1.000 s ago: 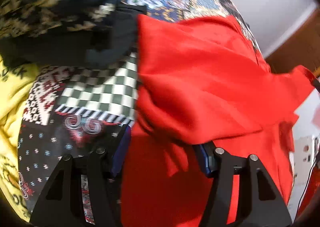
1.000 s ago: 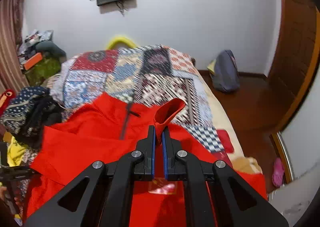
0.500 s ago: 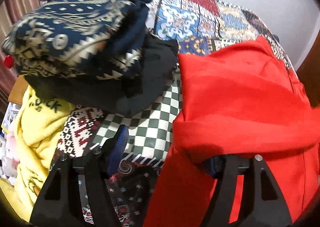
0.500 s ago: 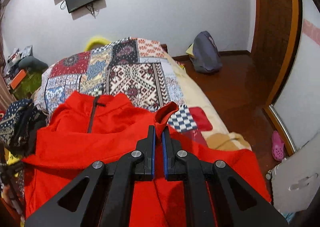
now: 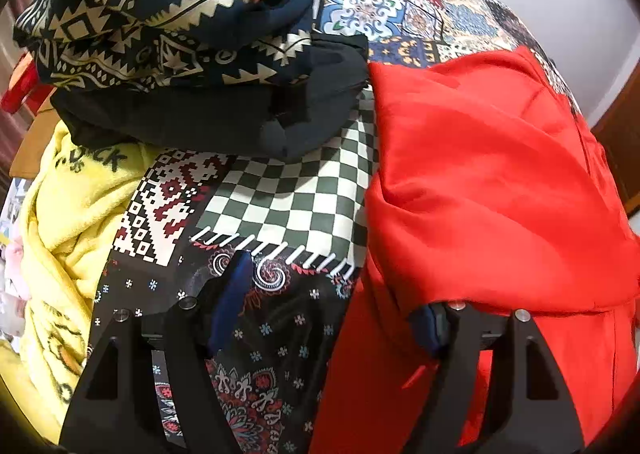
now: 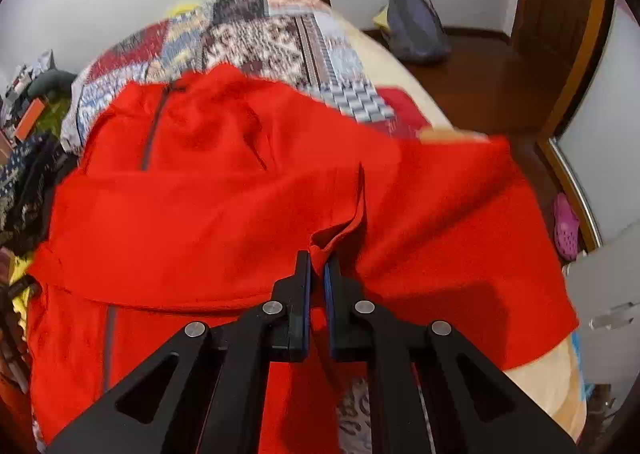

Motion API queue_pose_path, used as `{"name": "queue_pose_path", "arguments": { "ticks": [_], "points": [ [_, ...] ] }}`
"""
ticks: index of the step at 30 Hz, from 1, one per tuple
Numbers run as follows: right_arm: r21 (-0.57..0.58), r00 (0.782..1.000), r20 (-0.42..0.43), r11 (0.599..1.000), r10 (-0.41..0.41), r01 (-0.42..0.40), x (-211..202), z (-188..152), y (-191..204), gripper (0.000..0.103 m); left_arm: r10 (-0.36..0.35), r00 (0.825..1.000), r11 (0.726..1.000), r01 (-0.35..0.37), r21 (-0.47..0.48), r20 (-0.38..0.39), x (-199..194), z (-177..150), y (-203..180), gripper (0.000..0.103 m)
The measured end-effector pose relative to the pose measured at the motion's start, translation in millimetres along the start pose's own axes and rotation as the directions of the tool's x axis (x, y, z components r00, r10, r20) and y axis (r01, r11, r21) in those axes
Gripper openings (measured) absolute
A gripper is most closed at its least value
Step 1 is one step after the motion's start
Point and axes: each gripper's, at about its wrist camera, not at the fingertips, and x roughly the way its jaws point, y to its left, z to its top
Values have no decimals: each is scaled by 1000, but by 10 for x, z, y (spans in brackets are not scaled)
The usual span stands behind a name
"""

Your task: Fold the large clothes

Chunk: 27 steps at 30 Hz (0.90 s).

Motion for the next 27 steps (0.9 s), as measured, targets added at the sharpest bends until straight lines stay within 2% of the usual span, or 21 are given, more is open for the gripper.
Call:
{"name": "queue_pose_path", "arguments": {
  "ticks": [5,10,13,14,15,17,22,24,27],
  "points": [
    [-26,998,-52,999,25,-26,8,-147,-12,6,0,1000,999,1,53,-11,-145,-69,-22,72],
    [-70,997,-80,998,-11,5,-73,-174,9,13,-7,1000,993,9,122,-16,-382,-126,-58,72],
    [-81,996,-85,997,-25,18,-157,-188,4,23,-20,1000,986,19,163,1,-559,-123,-109,72],
    [-82,996,-82,996,-27,20,-197,-186,3,31,-24,1000,984,21,179,14,-631,-107,-147,72],
    [-82,997,-75,996,-31,25,-254,-181,-11,39,-28,999,980,21,196,32,-720,-93,-192,72],
    [-69,999,-36,997,-31,28,-403,-160,-63,45,-41,997,975,25,223,71,-892,-68,-283,72],
    [21,999,50,1000,-23,22,-735,-56,-316,51,-132,980,962,90,259,151,-1275,60,-581,73],
    [84,996,91,996,-25,17,-866,-45,-494,59,-171,971,955,121,272,169,-1371,126,-715,77],
    [178,991,132,984,-32,8,-990,-51,-739,63,-218,955,943,152,297,203,-1486,170,-949,82]
  ]
}}
